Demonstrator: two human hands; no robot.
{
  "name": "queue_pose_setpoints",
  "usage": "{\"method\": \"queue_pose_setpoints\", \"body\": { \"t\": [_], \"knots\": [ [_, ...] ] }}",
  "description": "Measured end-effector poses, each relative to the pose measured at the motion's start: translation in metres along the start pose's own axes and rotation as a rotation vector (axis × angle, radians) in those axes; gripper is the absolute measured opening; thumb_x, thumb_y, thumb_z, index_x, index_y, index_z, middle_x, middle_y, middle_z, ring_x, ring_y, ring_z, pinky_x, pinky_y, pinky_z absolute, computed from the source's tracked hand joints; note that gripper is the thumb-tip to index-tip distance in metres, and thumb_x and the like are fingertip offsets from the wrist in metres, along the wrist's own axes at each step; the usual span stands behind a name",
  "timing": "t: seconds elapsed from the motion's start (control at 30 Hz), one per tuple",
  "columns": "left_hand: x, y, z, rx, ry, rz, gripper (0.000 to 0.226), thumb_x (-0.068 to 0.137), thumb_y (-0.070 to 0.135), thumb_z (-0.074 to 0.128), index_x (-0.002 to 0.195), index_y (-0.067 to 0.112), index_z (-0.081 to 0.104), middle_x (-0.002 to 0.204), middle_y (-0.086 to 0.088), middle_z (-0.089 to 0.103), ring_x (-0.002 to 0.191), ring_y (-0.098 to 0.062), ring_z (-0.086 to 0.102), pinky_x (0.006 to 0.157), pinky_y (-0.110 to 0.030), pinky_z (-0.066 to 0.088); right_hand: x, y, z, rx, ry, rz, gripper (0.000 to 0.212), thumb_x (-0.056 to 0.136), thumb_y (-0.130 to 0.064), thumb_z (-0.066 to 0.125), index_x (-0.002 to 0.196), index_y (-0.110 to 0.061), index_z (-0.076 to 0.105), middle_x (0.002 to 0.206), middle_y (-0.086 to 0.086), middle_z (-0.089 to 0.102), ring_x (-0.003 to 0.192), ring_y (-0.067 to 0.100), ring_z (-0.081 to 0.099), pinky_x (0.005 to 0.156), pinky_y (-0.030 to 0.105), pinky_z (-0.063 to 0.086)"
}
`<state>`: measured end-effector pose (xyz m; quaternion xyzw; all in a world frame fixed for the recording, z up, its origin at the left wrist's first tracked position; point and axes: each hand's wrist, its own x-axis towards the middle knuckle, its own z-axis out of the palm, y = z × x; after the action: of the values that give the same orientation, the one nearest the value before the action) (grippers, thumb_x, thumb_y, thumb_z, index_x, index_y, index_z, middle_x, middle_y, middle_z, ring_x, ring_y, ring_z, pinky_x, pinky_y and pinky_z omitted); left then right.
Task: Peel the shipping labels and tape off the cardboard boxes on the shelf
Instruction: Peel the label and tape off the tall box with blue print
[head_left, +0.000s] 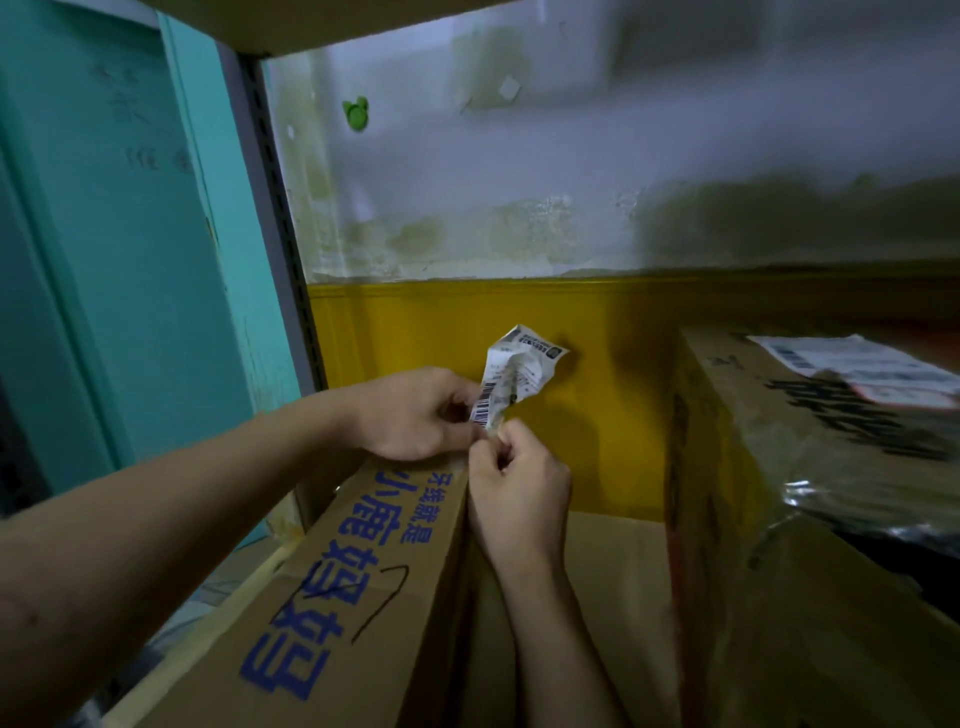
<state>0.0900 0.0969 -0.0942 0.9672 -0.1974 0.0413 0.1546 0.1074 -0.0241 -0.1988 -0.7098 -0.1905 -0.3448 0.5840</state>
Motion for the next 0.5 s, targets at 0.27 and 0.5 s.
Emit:
{"method": "queue_pose_setpoints", "body": {
  "t": [0.27, 0.5],
  "knots": [
    [-0.006, -0.009, 0.019, -0.055, 0.173, 0.011, 0.017, 0.097, 0.028, 0.059, 0.091, 0.014, 0.067, 0.086, 0.002, 0.071, 0.081, -0.016, 0.066, 0.075, -0.042, 0.051, 0.001, 0.001, 0.006, -0.002, 0.081, -0.045, 0.030, 0.075, -0.012, 0.056, 0.061, -0.019, 0.030, 0.051, -0.012, 0.023, 0.043, 0.009, 0.024, 0.048, 0.020, 0.021],
    [-0.020, -0.013, 0.025, -0.095, 0.310, -0.012, 0.016, 0.096, 0.021, 0.062, 0.080, 0.017, 0.065, 0.074, 0.010, 0.066, 0.069, -0.003, 0.060, 0.060, -0.017, 0.044, -0.005, -0.006, 0.011, -0.046, 0.052, -0.048, 0.037, 0.080, -0.004, 0.061, 0.062, -0.018, 0.033, 0.055, -0.010, 0.028, 0.045, 0.003, 0.025, 0.047, 0.014, 0.027]
  ]
}}
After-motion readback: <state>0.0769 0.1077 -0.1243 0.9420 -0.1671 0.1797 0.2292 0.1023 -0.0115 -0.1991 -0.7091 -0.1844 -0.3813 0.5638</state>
